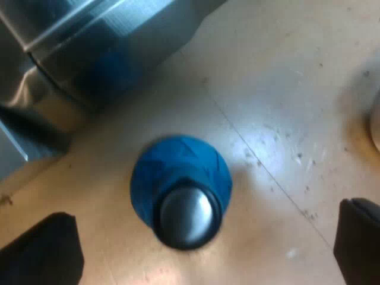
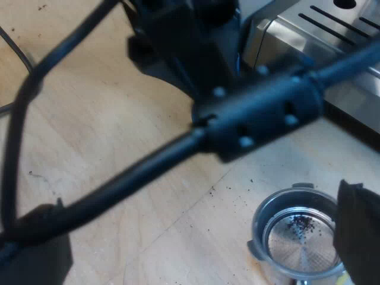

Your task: Grind coffee beans and then tamp

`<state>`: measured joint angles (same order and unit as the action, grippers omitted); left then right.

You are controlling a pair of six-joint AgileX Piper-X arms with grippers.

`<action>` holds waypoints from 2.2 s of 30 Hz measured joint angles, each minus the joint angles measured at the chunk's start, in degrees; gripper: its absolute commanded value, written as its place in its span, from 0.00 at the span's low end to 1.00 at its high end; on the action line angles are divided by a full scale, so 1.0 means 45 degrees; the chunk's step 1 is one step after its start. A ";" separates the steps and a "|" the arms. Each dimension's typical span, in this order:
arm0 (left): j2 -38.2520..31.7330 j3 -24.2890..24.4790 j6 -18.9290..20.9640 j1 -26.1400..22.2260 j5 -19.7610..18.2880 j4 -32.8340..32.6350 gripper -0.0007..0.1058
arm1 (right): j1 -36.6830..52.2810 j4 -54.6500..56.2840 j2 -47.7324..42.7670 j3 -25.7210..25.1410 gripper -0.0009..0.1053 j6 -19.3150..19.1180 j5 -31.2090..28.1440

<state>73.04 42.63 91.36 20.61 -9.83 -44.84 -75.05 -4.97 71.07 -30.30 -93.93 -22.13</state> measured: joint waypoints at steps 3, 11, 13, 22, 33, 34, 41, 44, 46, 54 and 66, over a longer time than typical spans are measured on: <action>0.0294 0.0000 0.0000 0.0000 0.0000 0.0335 0.83 | 0.0000 0.0036 0.0000 0.0000 0.60 0.0083 0.0000; 0.1850 0.0017 0.0000 0.0000 0.0000 0.0892 0.83 | 0.0000 0.0096 0.0000 0.0000 0.59 0.0582 0.0000; 0.2188 0.0017 0.0000 0.0083 0.0000 0.0889 0.78 | 0.0000 0.0096 0.0000 0.0000 0.59 0.0592 0.0000; 0.2200 0.0017 0.0000 0.0951 0.0000 0.0926 0.26 | 0.0000 0.0096 0.0000 0.0000 0.59 0.0592 0.0000; 0.1672 0.0716 0.0080 0.1610 0.1082 -0.0780 0.03 | 0.0000 0.0271 0.0000 0.0000 0.59 0.0693 0.0060; 0.1388 0.0807 0.0026 0.1610 0.1155 -0.0917 0.03 | 0.0000 0.0271 0.0000 0.0000 0.59 0.0693 0.0060; -0.0498 0.0872 -0.0287 0.1641 0.1203 -0.1741 0.03 | 0.0000 0.0753 -0.0826 0.0000 0.59 0.0693 0.0008; -0.1636 0.0872 -0.0287 0.1641 0.1079 -0.2231 0.03 | -0.0120 0.2079 -0.1360 0.0000 0.59 0.0693 0.0008; -0.2138 0.0872 -0.0310 0.1641 0.0961 -0.2444 0.03 | -0.0241 0.2802 -0.1589 0.0000 0.59 0.0766 -0.0072; -0.3437 0.0899 -0.0299 0.1953 0.0440 -0.2889 0.02 | -0.0249 0.3734 -0.1730 0.0148 0.59 0.1152 -0.0334; -0.2908 0.2008 -0.0319 0.3171 -0.0552 -0.3083 0.02 | -0.0249 0.1009 -0.1740 0.2340 0.69 0.2263 -0.0970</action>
<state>59.95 51.66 89.92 34.88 -12.31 -58.71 -76.17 -0.43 63.24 -19.77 -83.75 -26.50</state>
